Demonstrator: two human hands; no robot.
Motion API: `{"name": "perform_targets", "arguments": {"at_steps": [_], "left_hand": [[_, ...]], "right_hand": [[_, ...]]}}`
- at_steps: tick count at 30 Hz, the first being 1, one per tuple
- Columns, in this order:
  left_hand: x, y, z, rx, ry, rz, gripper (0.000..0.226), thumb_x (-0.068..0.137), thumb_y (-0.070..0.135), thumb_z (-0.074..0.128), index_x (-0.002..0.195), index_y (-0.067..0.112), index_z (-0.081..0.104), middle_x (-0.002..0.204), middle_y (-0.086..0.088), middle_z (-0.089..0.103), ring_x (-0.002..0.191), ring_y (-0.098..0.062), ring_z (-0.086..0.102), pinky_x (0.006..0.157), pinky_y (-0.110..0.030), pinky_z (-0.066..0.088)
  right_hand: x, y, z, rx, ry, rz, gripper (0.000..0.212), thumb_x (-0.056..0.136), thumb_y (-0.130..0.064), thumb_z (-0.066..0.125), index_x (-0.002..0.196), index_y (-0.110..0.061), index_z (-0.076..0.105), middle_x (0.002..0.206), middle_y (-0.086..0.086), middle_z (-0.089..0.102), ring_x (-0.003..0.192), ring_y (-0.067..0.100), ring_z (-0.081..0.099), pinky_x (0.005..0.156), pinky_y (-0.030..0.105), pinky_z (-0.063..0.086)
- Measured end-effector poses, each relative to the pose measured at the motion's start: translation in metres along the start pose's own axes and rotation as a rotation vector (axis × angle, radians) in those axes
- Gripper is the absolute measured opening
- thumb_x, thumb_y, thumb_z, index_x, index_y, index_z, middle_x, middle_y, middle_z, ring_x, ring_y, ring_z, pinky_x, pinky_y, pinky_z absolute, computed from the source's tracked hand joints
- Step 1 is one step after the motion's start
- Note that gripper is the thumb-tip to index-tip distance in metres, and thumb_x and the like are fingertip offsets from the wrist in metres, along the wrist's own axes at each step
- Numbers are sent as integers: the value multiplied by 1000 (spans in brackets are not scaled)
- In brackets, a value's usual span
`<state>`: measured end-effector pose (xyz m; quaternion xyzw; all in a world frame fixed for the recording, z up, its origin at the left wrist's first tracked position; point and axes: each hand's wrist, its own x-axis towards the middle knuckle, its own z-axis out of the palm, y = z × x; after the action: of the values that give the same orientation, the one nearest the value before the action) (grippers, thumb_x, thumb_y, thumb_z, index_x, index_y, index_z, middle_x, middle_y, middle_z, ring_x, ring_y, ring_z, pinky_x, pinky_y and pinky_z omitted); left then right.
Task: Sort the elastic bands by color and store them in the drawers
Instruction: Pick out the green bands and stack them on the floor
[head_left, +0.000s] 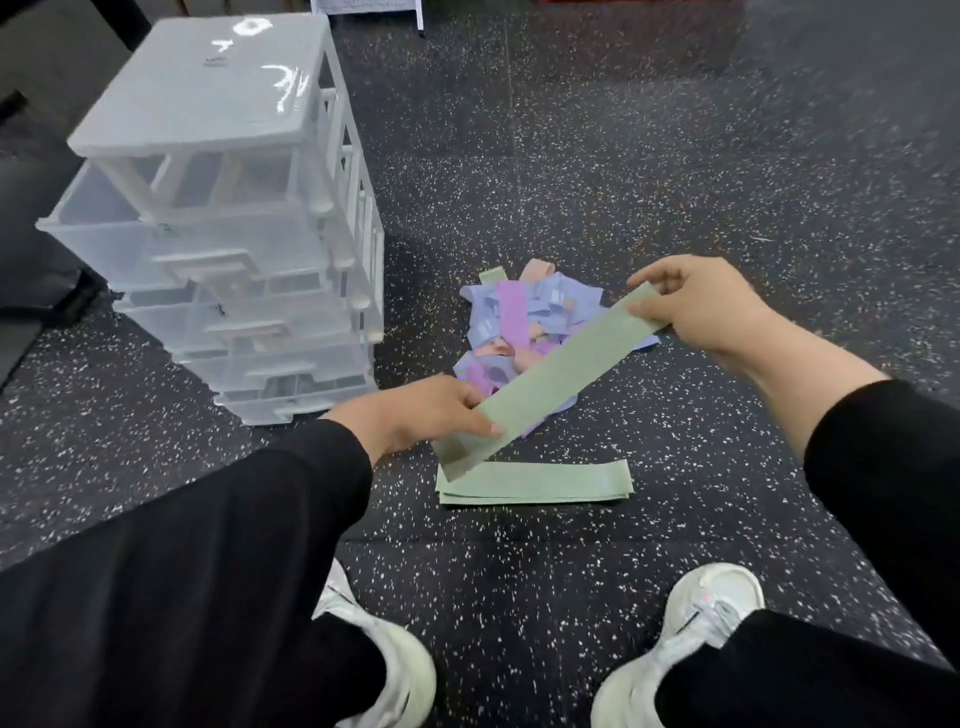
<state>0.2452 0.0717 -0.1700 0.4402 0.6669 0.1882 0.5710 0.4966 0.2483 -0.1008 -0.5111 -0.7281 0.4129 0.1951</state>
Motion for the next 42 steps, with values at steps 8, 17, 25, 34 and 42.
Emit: {"name": "perform_targets", "arguments": {"at_steps": [8, 17, 25, 34, 42], "left_hand": [[10, -58, -3, -154, 106, -175, 11, 98, 3, 58, 107, -2, 64, 98, -32, 72, 69, -22, 74, 49, -25, 54], [40, -98, 19, -116, 262, -314, 17, 94, 9, 68, 79, 9, 60, 75, -14, 68, 54, -14, 65, 53, -29, 53], [61, -117, 38, -100, 339, -401, 19, 90, 2, 66, 75, 9, 57, 71, -15, 61, 56, -21, 55, 52, -27, 43], [84, -123, 46, 156, 331, -431, 21, 84, 8, 73, 72, 15, 57, 66, -3, 65, 63, -22, 63, 63, -24, 48], [83, -123, 54, 416, 473, -348, 27, 91, 28, 69, 110, 13, 57, 111, -10, 56, 96, -32, 61, 82, -38, 49]], "right_hand": [[-16, 87, 31, -20, -50, 292, 27, 90, 3, 62, 108, -15, 71, 101, 12, 65, 71, 20, 54, 63, 27, 45], [-33, 162, 74, -259, -96, 446, 27, 88, -10, 66, 115, -13, 69, 94, 5, 67, 78, 23, 61, 67, 30, 46], [-30, 181, 100, -337, -103, 475, 26, 95, -15, 63, 121, -16, 63, 122, 7, 64, 97, 27, 63, 77, 36, 52], [-29, 197, 122, -448, -159, 505, 30, 93, -13, 63, 123, -14, 63, 116, 8, 68, 93, 24, 60, 77, 32, 49], [-29, 195, 126, -683, -105, 322, 40, 94, -29, 65, 132, -17, 57, 127, 8, 52, 111, 29, 53, 88, 43, 50]]}}
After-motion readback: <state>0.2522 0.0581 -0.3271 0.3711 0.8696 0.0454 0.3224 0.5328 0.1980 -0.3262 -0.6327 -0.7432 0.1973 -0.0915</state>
